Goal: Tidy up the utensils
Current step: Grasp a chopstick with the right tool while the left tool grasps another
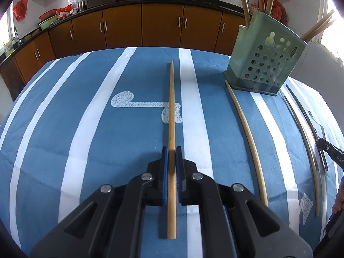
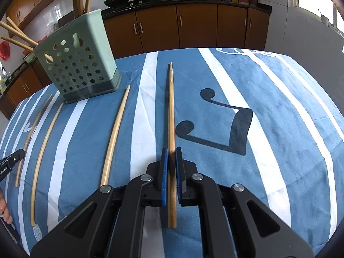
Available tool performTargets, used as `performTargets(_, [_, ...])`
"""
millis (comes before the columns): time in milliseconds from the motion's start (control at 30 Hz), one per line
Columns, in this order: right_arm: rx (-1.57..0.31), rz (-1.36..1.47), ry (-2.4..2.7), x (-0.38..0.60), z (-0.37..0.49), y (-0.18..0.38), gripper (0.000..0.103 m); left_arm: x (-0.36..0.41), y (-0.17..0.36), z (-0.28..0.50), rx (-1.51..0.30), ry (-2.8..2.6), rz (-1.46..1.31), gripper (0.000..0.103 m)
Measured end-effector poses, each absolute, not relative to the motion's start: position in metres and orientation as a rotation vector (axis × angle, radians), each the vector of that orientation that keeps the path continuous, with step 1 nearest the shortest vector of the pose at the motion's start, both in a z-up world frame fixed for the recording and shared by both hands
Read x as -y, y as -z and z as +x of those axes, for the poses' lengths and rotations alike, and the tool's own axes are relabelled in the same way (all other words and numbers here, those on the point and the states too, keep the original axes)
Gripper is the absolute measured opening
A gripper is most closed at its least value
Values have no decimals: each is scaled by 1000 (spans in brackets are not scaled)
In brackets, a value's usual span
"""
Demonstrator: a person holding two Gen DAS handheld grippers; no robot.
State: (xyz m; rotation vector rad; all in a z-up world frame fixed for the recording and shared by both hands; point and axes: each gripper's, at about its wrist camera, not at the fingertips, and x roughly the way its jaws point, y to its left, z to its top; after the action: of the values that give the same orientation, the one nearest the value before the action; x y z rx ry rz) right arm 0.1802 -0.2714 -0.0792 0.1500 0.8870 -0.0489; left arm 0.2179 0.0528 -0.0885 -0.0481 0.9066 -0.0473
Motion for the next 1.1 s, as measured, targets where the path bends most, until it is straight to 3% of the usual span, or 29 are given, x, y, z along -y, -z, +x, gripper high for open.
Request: performTargets(1100, [-880,135,51,273,181,81,9,-58,89,217,-894,73,-110,11])
